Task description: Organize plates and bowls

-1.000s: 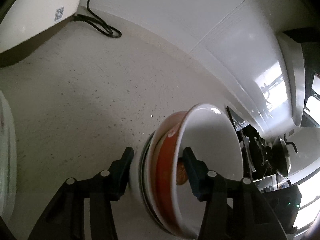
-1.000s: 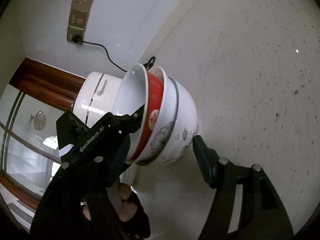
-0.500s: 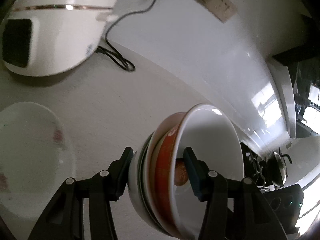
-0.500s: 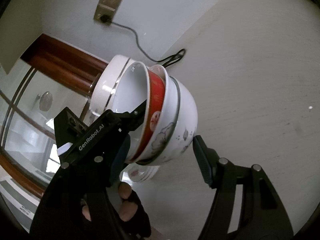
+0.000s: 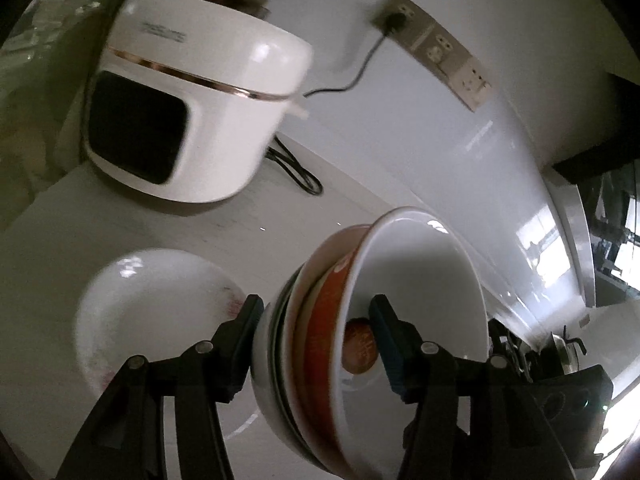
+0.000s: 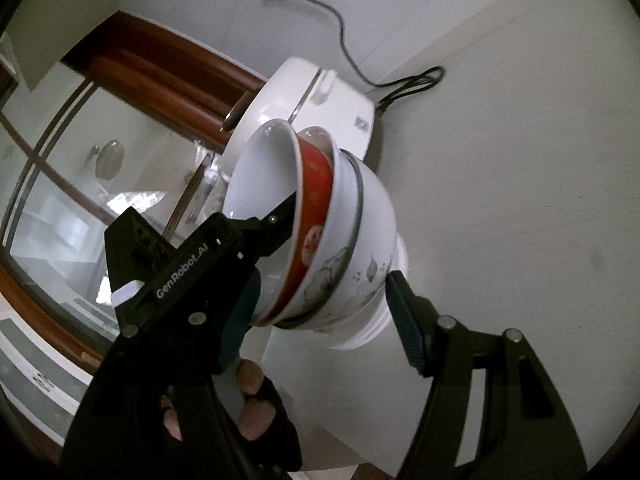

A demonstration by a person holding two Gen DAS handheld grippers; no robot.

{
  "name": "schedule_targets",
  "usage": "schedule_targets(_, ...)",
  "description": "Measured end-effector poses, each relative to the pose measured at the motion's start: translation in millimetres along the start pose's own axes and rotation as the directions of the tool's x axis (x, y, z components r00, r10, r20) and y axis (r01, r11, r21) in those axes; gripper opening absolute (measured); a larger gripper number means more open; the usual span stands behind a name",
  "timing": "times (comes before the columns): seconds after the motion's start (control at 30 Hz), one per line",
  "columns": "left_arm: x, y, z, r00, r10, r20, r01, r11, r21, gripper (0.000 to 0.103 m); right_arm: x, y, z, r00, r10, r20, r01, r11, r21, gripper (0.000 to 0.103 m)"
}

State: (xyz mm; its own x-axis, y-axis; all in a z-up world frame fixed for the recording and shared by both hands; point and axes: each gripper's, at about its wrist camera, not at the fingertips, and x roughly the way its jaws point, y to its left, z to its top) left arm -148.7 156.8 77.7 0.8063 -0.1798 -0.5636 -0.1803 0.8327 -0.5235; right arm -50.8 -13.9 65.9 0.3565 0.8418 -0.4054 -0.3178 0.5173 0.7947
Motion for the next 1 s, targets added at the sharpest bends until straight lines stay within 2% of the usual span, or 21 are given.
schedule_targets(0.13,-6,19,6,1.000,0.015,0.013,-0.014,1.000,-0.024,0.056,19,9,-2,1.000,0.007,-0.025,-0.007,1.000,-0.014,0.068)
schedule_targets(0.53,13,76,12,0.998,0.061,0.004,-0.061,0.992,-0.111,0.060,73,14,-14,0.993,-0.008,-0.118,0.005,1.000,-0.027,0.068)
schedule_targets(0.83,40,94,16,0.995,0.096,-0.027,-0.098,0.985,-0.141,0.061,105,1,-17,0.986,-0.027,-0.166,0.024,1.000,-0.015,0.068)
schedule_targets(1.0,44,97,18,0.995,0.092,-0.025,-0.095,0.985,-0.143,0.062,112,-2,-16,0.984,-0.040,-0.173,0.036,0.999,-0.029,0.068)
